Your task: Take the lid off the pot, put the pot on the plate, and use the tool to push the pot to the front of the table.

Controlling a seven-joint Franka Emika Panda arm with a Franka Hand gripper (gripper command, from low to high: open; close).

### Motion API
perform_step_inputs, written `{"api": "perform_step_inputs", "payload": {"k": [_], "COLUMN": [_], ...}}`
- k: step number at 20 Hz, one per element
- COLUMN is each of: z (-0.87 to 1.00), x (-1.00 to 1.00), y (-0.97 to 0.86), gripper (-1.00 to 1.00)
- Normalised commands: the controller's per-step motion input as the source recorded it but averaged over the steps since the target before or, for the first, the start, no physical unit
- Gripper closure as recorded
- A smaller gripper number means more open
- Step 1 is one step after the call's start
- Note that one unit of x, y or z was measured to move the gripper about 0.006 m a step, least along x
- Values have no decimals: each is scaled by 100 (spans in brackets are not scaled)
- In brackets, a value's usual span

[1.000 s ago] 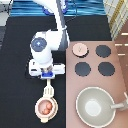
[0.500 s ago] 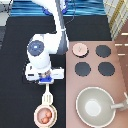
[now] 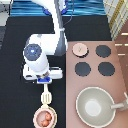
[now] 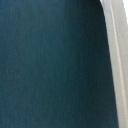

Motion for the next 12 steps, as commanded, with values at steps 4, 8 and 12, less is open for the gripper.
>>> {"api": "perform_step_inputs", "payload": {"k": [4, 8, 12], "z": [17, 26, 35], "x": [-87, -77, -82], "y": [-31, -37, -31], "gripper": [100, 100, 100]}}
